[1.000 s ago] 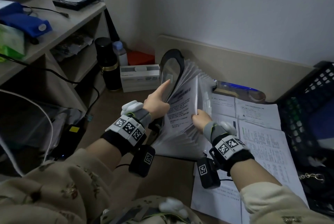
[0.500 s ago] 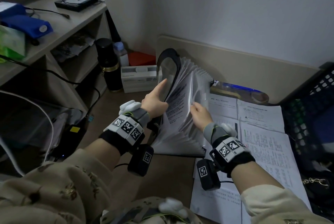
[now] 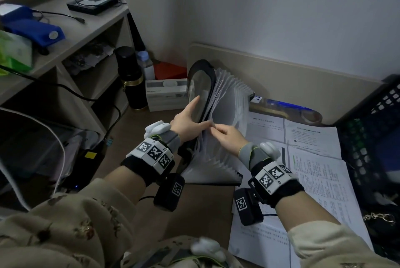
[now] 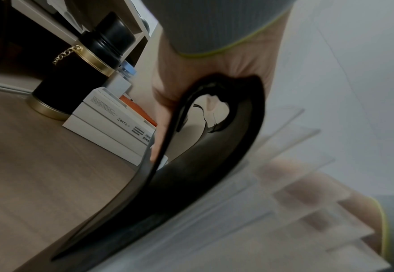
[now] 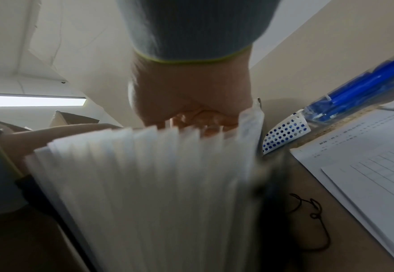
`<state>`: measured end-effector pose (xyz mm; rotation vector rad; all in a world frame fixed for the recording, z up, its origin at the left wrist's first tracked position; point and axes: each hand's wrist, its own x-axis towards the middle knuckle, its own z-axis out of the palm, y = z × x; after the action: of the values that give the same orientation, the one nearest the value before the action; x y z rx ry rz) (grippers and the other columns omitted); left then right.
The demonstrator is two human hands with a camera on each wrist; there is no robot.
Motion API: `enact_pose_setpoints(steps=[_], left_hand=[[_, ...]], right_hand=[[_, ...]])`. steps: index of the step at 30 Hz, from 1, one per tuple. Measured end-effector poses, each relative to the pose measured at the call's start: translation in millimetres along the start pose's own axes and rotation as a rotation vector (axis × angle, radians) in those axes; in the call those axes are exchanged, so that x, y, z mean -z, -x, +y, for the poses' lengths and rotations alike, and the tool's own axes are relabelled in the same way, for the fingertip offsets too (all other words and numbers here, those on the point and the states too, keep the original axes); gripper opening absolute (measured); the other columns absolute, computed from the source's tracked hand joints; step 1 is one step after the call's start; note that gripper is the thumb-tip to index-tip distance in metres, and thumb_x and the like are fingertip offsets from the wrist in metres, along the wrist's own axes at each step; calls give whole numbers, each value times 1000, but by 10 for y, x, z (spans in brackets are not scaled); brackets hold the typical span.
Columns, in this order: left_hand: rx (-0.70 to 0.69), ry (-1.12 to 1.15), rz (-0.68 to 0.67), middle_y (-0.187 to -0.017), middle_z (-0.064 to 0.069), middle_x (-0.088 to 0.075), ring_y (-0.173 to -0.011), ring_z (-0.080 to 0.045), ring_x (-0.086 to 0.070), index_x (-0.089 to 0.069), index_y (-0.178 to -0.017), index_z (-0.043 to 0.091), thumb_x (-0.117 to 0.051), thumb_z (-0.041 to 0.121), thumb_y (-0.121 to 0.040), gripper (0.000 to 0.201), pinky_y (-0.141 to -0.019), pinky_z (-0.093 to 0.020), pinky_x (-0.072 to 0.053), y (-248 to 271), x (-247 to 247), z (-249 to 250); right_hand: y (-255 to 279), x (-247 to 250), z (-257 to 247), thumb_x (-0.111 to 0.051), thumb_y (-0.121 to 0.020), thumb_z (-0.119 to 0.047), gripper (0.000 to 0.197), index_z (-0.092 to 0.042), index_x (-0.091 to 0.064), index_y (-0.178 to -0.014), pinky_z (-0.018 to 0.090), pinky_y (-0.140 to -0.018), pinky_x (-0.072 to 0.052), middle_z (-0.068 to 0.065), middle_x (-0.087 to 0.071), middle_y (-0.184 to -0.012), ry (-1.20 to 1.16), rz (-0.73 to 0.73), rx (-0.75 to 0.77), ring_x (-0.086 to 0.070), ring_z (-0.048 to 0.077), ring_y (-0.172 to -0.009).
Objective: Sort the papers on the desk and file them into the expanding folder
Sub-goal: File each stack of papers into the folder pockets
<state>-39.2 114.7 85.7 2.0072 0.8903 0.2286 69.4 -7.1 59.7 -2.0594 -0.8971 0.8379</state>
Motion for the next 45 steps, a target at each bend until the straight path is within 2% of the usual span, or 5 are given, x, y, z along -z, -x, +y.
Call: enact_pose_setpoints(steps=[15, 23, 27, 35, 45], left_hand=[[82, 30, -40, -148, 0, -44, -133, -25, -44, -20, -145, 54, -67, 17, -69, 96, -108, -38, -40, 20, 25, 86], [68, 17, -76, -143, -2, -48, -107, -33, -60, -19, -138, 62, -47, 14, -60, 96, -91, -43, -53, 11, 61, 134], [59, -30, -74, -137, -3, -53, -112, -33, -55, -18, -140, 61, -45, 16, -59, 96, -98, -43, -48, 31, 10, 174], [72, -75, -64, -143, -5, -46, -114, -35, -54, -17, -143, 59, -46, 14, -62, 96, -98, -45, -48, -6, -31, 232], [74, -62, -60, -143, 2, -46, -111, -27, -58, -19, -143, 58, -51, 15, -63, 96, -93, -42, -52, -24, 5, 245]], right_hand=[[152, 33, -103, -47, -96, -38, 38, -20, -60, -127, 23, -97, -39, -6, -61, -109, 50, -180, 72, -53, 8, -107], [43, 190, 419, -46, -92, -20, 32, -11, -63, -117, 18, -53, -35, 5, -67, -110, 214, 39, -215, -52, 14, -72], [126, 192, 443, -45, -97, -20, 35, -16, -54, -130, 30, -90, -47, -1, -58, -124, -14, 183, -58, -56, 15, -105], [366, 542, 951, -43, -94, -4, 35, -14, -54, -125, 24, -85, -40, -4, -52, -125, -191, 757, -99, -56, 15, -101], [610, 302, 1730, -40, -98, -20, 55, -13, -23, -150, 30, -117, -12, 7, -13, -159, 475, -58, -487, -8, 25, -147]])
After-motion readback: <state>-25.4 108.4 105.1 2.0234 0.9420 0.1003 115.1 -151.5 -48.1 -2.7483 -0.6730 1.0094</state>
